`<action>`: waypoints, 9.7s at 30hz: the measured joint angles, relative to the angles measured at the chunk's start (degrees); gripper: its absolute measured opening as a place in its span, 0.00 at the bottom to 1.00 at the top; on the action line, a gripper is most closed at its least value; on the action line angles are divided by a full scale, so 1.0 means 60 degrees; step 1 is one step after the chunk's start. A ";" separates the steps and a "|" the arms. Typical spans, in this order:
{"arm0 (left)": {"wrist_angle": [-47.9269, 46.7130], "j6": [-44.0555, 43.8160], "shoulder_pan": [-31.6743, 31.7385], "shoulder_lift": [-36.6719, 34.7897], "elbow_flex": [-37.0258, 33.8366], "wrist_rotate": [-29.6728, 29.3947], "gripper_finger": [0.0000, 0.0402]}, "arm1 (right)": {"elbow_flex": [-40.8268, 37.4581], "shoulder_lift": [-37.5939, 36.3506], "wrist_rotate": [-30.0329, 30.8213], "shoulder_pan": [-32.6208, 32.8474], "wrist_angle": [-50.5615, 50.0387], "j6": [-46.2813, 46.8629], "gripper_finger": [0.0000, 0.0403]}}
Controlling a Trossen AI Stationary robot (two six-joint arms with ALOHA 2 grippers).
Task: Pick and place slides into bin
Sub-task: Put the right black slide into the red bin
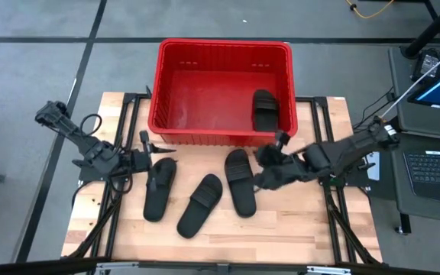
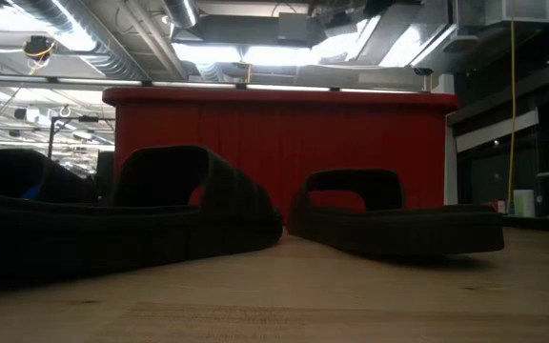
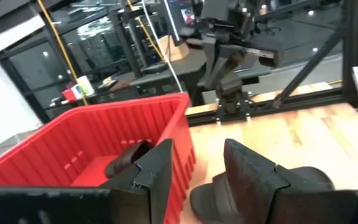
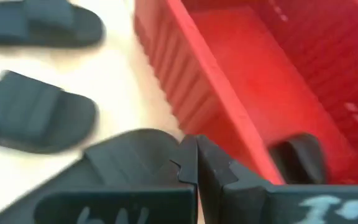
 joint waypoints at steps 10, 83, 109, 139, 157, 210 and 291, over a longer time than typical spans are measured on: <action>-0.0087 -0.0486 -0.0665 0.0011 0.0000 0.0306 0.35 | -0.3402 -0.0868 0.0018 0.1743 0.5106 -0.0905 0.00; 0.0933 -0.1430 -0.0902 0.0018 -0.1198 0.0332 0.32 | -0.1217 0.2693 -0.0943 0.1866 0.2036 -0.0730 0.06; 0.0546 -0.1485 -0.0910 0.0018 -0.1198 0.0333 0.32 | -0.1089 0.4361 -0.0961 0.0288 0.2017 -0.2015 0.38; 0.0525 -0.1578 -0.0910 0.0018 -0.1198 0.0333 0.32 | -0.1068 0.4475 -0.0928 0.0091 0.2054 -0.1447 0.01; 0.0484 -0.1583 -0.0910 0.0018 -0.1198 0.0333 0.32 | 0.1846 0.4475 -0.0407 0.0799 -0.0923 -0.1293 0.00; 0.0508 -0.1827 -0.0910 0.0017 -0.1202 -0.0712 0.32 | 0.8411 0.3957 0.3417 -0.3082 -0.3871 -0.4669 0.00; 0.0423 -0.1748 -0.0910 0.0018 -0.1202 -0.0716 0.32 | 0.2138 0.4012 -0.0760 -0.7577 0.3615 -1.0343 0.00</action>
